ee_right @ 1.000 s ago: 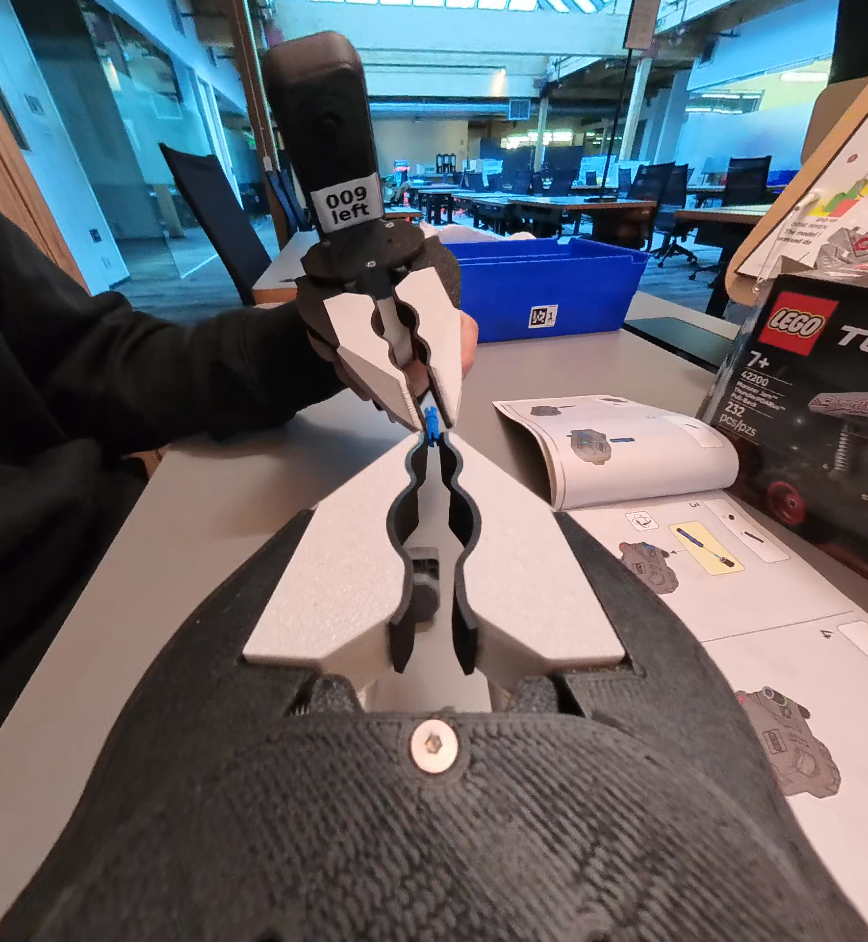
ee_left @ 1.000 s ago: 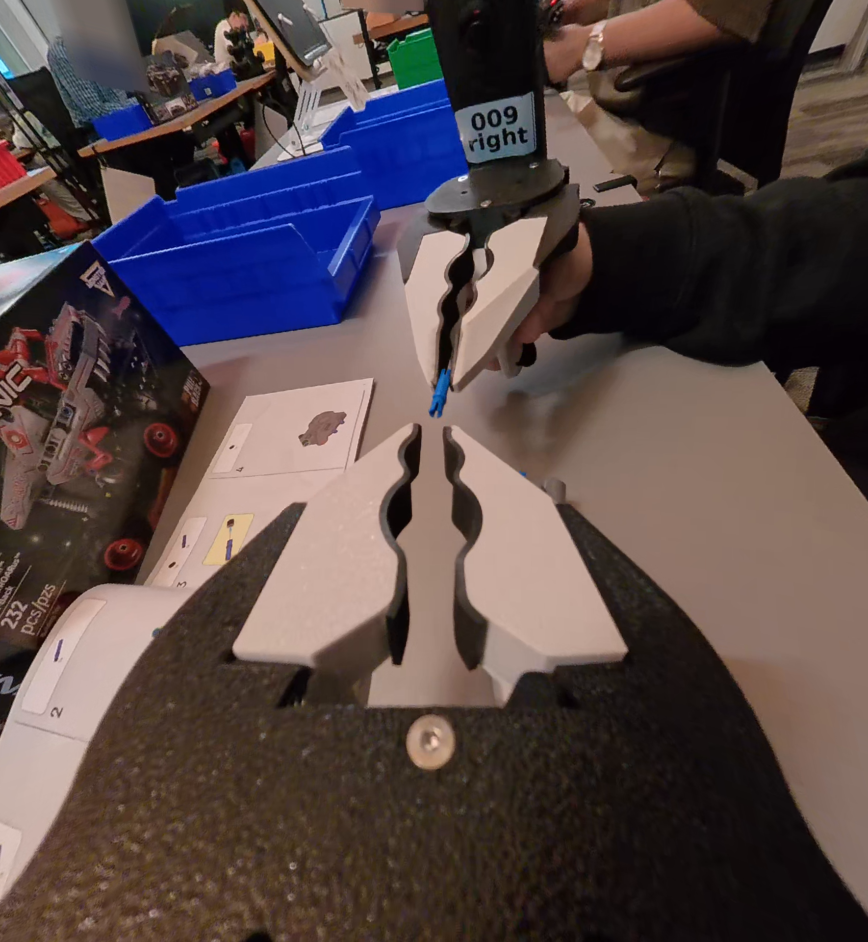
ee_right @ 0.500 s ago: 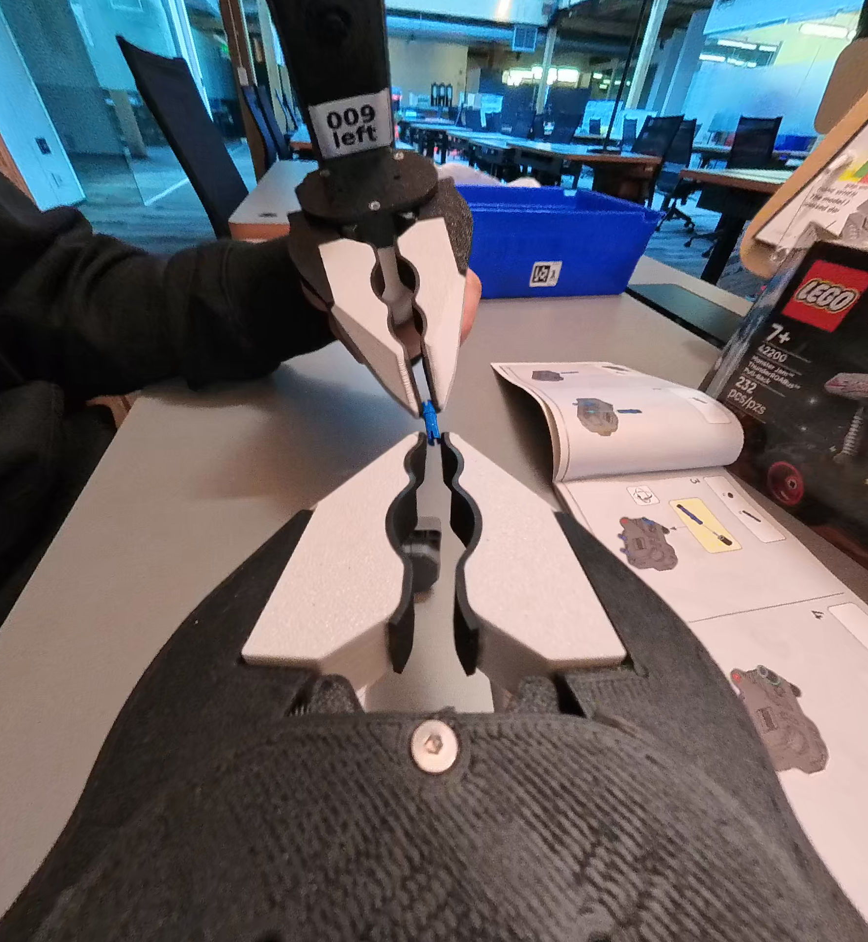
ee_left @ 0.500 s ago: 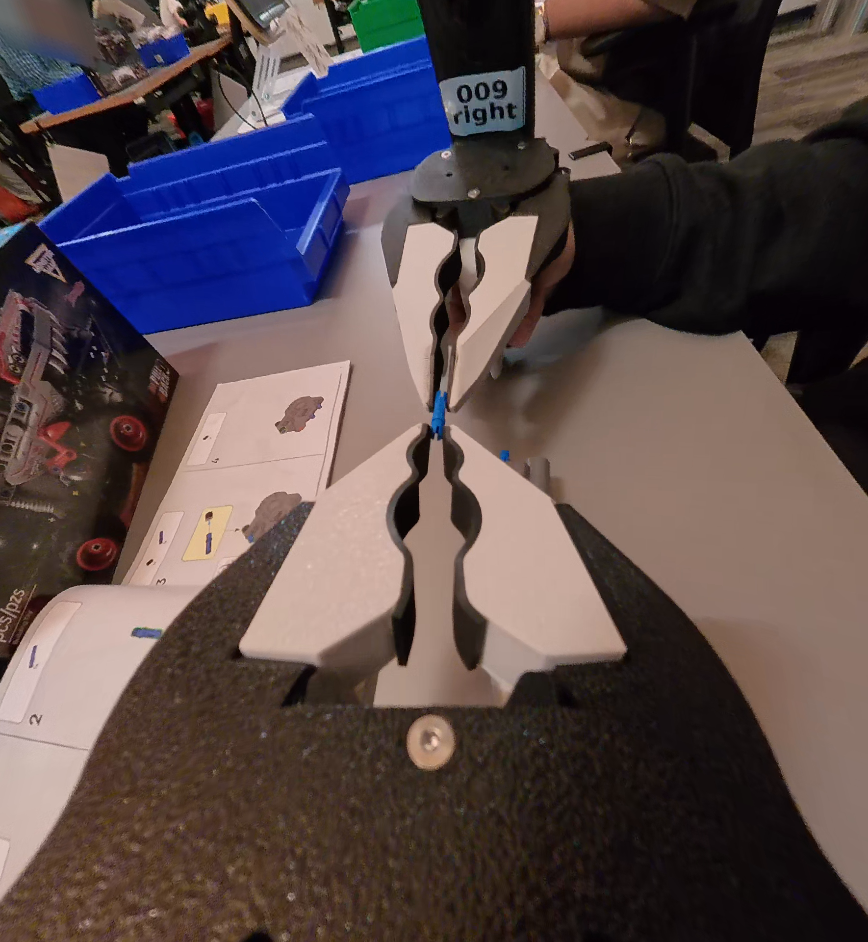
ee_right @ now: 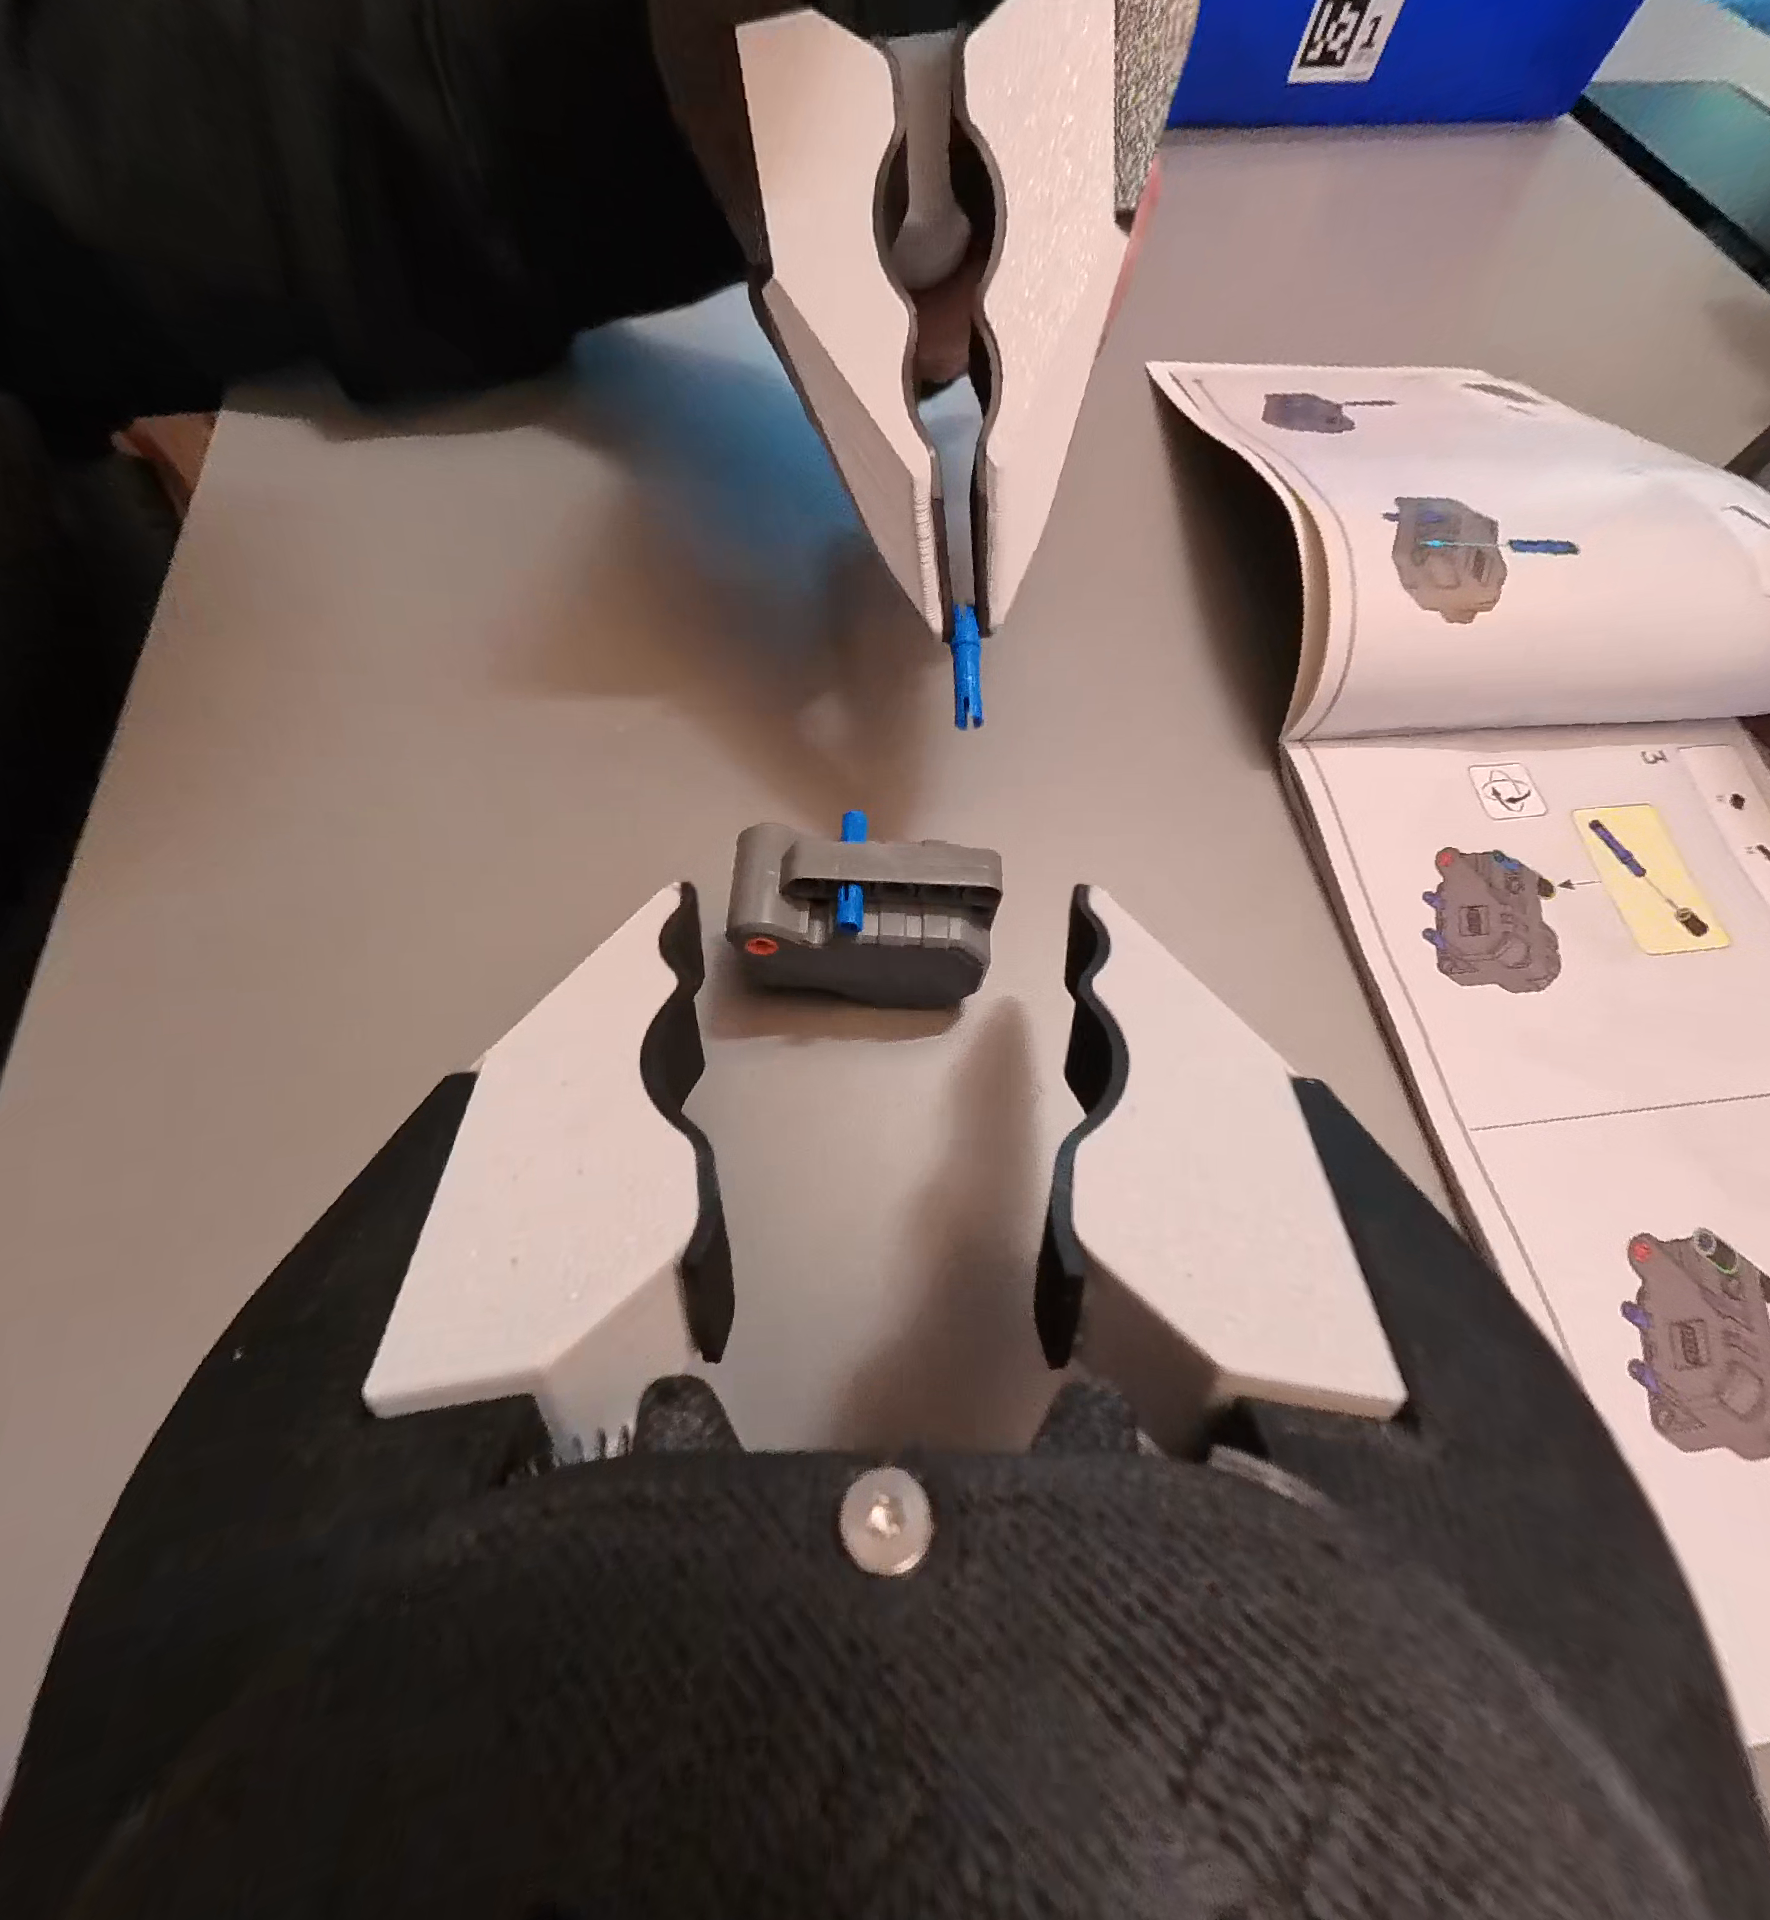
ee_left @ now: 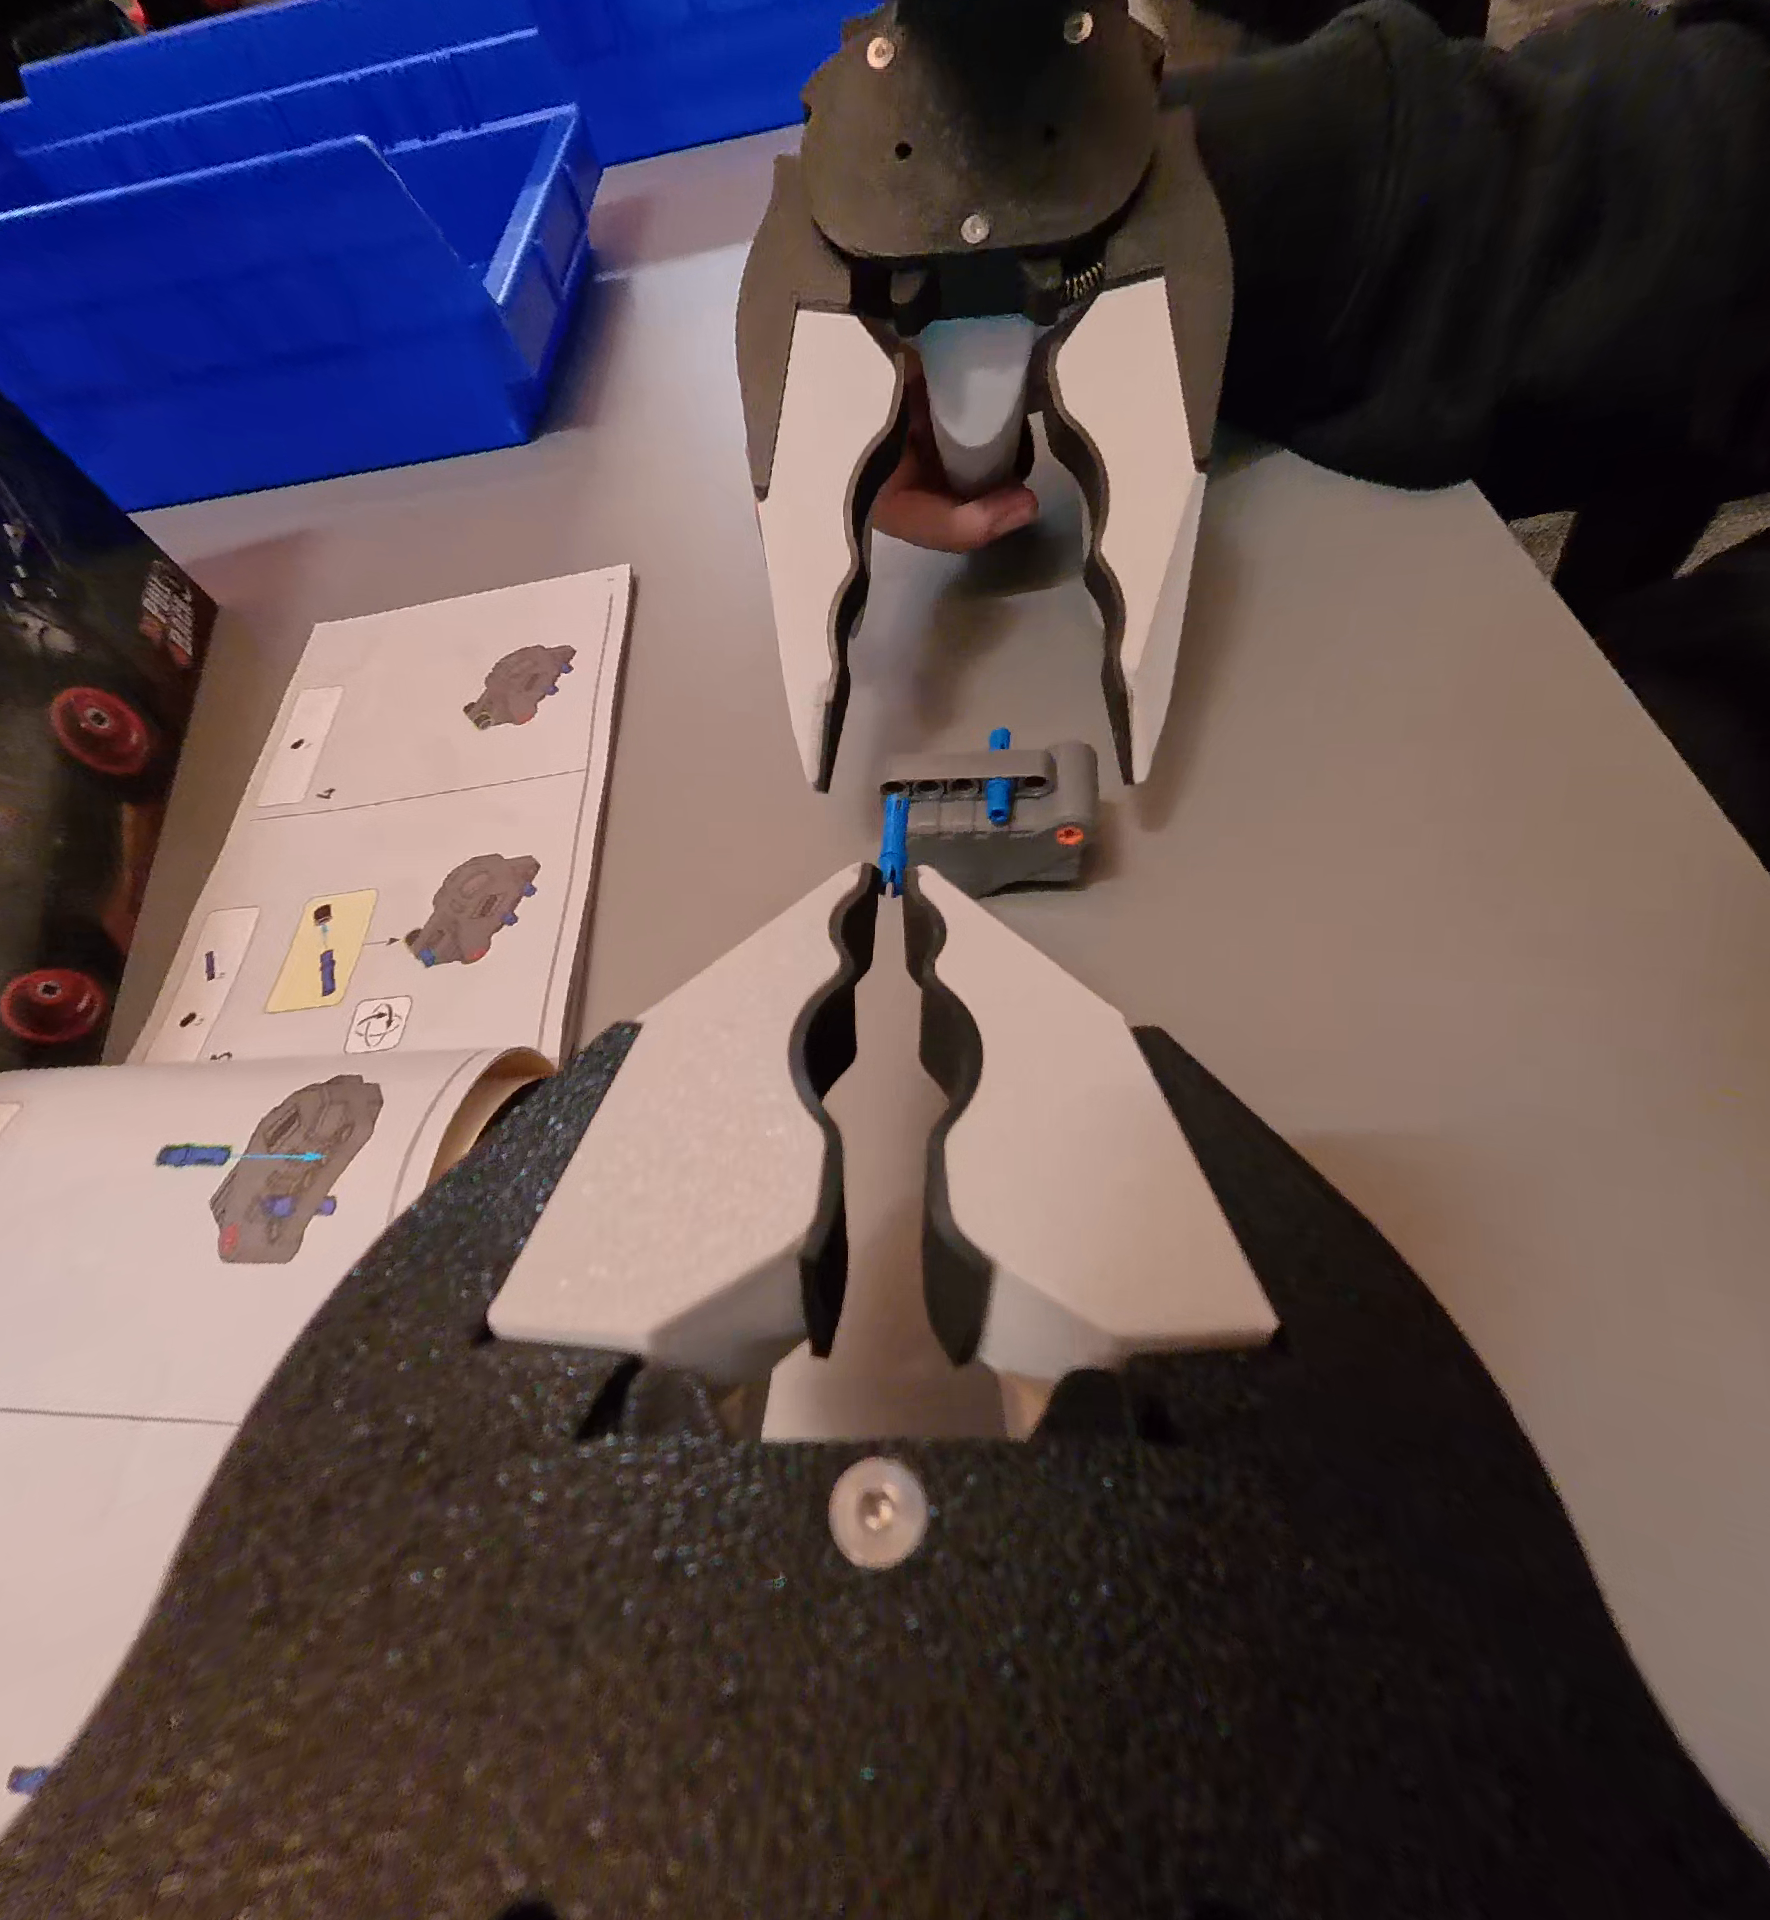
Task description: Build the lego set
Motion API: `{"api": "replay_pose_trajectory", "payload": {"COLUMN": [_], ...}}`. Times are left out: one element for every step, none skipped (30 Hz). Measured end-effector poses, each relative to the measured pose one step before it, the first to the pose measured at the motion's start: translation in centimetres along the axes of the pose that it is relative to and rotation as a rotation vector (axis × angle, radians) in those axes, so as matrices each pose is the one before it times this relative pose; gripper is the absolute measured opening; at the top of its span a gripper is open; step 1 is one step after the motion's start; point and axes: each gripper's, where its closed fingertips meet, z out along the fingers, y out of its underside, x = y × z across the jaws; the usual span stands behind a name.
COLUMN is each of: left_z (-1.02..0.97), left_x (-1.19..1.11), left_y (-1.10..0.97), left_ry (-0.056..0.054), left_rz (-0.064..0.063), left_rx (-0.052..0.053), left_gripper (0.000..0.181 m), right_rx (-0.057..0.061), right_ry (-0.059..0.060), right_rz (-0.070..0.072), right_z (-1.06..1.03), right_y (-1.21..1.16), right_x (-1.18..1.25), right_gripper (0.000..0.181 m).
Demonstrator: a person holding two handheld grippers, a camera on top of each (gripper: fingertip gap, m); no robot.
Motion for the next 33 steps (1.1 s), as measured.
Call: {"api": "replay_pose_trajectory", "payload": {"left_z": [0.095, 0.100, 0.086, 0.092, 0.083, 0.062, 0.041, 0.026, 0.028, 0.037, 0.051, 0.059, 0.055, 0.054, 0.044, 0.037, 0.034, 0.038, 0.031, 0.025, 0.011, -0.028, -0.069, -0.120, -0.164, -0.212, -0.196, -0.148, -0.091, -0.034, -0.003, 0.039, 0.072], "left_x": [-0.059, -0.023, 0.034, 0.070, 0.041, 0.015, 0.034, 0.083, 0.124, 0.123, 0.086, 0.056, 0.039, 0.008, 0.005, -0.005, 0.009, 0.018, 0.013, -0.018, -0.035, -0.086, -0.163, -0.264, -0.451, -0.540, -0.399, -0.292, -0.255, -0.061, 0.092, 0.121, 0.125], "left_y": [0.068, 0.102, 0.065, 0.044, 0.056, 0.052, -0.051, -0.099, -0.098, -0.070, -0.094, -0.076, 0.028, 0.083, 0.063, 0.005, -0.035, -0.030, 0.013, 0.065, 0.083, 0.033, -0.073, -0.223, -0.377, -0.554, -0.604, -0.556, -0.507, -0.500, -0.414, -0.238, -0.034], "left_ry": [-0.0008, 0.0008, 0.0035, 0.0037, 0.0015, -0.0017, -0.0036, -0.0016, 0.0012, 0.0019, 0.0008, -0.0005, -0.0012, -0.0030, -0.0031, -0.0030, -0.0023, -0.0008, -0.0013, -0.0023, -0.0031, -0.0059, -0.0116, -0.0189, -0.0337, -0.0438, -0.0364, -0.0293, -0.0253, -0.0117, -0.0010, 0.0013, 0.0036], "left_rz": [0.0020, 0.0050, 0.0082, 0.0107, 0.0116, 0.0138, 0.0185, 0.0208, 0.0181, 0.0134, 0.0099, 0.0082, 0.0080, 0.0091, 0.0094, 0.0087, 0.0067, 0.0052, 0.0042, 0.0036, 0.0039, 0.0036, 0.0046, 0.0086, 0.0173, 0.0298, 0.0359, 0.0305, 0.0259, 0.0202, 0.0146, 0.0146, 0.0067], "left_rx": [0.0068, 0.0049, 0.0074, 0.0083, 0.0040, 0.0025, 0.0051, 0.0059, 0.0025, 0.0001, 0.0017, 0.0022, -0.0018, -0.0050, -0.0039, -0.0009, 0.0010, 0.0011, -0.0014, -0.0054, -0.0064, -0.0038, 0.0012, 0.0075, 0.0142, 0.0193, 0.0193, 0.0134, 0.0102, 0.0141, 0.0137, 0.0070, -0.0011], "left_gripper": [0.001, 0.002, 0.002, 0.002, 0.002, 0.002, 0.002, 0.002, 0.002, 0.002, 0.001, 0.001, 0.001, 0.001, 0.001, 0.001, 0.001, 0.001, 0.001, 0.002, 0.002, 0.002, 0.002, 0.002, 0.002, 0.002, 0.001, 0.002, 0.002, 0.002, 0.002, 0.002, 0.002], "right_rx": [-0.0074, -0.0056, -0.0052, -0.0050, -0.0050, -0.0072, -0.0094, -0.0106, -0.0125, -0.0125, -0.0114, -0.0084, -0.0029, 0.0071, 0.0149, 0.0142, 0.0091, 0.0079, 0.0085, 0.0091, 0.0145, 0.0195, 0.0263, 0.0331, 0.0408, 0.0464, 0.0451, 0.0355, 0.0237, 0.0166, 0.0252, 0.0438, 0.0372], "right_ry": [-0.0023, -0.0001, 0.0013, -0.0021, -0.0013, 0.0038, 0.0012, -0.0046, -0.0039, 0.0011, -0.0013, -0.0024, 0.0038, 0.0098, 0.0064, -0.0022, -0.0027, 0.0022, 0.0027, -0.0019, 0.0006, 0.0002, 0.0086, 0.0156, 0.0222, 0.0297, 0.0272, 0.0003, -0.0271, -0.0263, -0.0247, -0.0333, -0.0352], "right_rz": [-0.0003, -0.0006, -0.0019, -0.0012, -0.0006, -0.0010, -0.0034, -0.0056, -0.0037, -0.0037, -0.0041, -0.0046, -0.0082, -0.0134, -0.0137, -0.0059, 0.0007, 0.0030, -0.0005, -0.0014, -0.0010, -0.0016, -0.0009, 0.0072, 0.0226, 0.0440, 0.0588, 0.0585, 0.0520, 0.0473, 0.0378, 0.0353, 0.0385], "right_z": [0.073, 0.053, 0.070, 0.049, 0.054, 0.072, 0.098, 0.116, 0.130, 0.136, 0.123, 0.100, 0.048, -0.013, -0.068, -0.086, -0.082, -0.074, -0.069, -0.076, -0.146, -0.269, -0.411, -0.487, -0.484, -0.382, -0.251, -0.130, -0.072, -0.040, -0.058, -0.090, -0.096], "right_y": [0.087, 0.069, 0.065, 0.053, 0.060, 0.093, 0.116, 0.124, 0.144, 0.151, 0.134, 0.097, 0.022, -0.128, -0.225, -0.213, -0.122, -0.098, -0.113, -0.121, -0.225, -0.392, -0.602, -0.781, -0.949, -1.014, -0.942, -0.680, -0.413, -0.252, -0.356, -0.583, -0.503], "right_x": [-0.015, 0.014, 0.024, -0.023, -0.017, 0.049, -0.020, -0.116, -0.059, 0.033, -0.007, -0.028, 0.055, 0.112, 0.038, -0.073, -0.025, 0.089, 0.077, -0.023, 0.008, -0.015, 0.124, 0.260, 0.453, 0.666, 0.692, 0.274, -0.183, -0.192, -0.190, -0.380, -0.368], "right_gripper": [0.070, 0.071, 0.071, 0.072, 0.072, 0.072, 0.073, 0.072, 0.071, 0.070, 0.070, 0.068, 0.067, 0.065, 0.063, 0.061, 0.061, 0.062, 0.062, 0.063, 0.065, 0.066, 0.065, 0.062, 0.054, 0.043, 0.034, 0.035, 0.036, 0.034, 0.031, 0.030, 0.022]}}
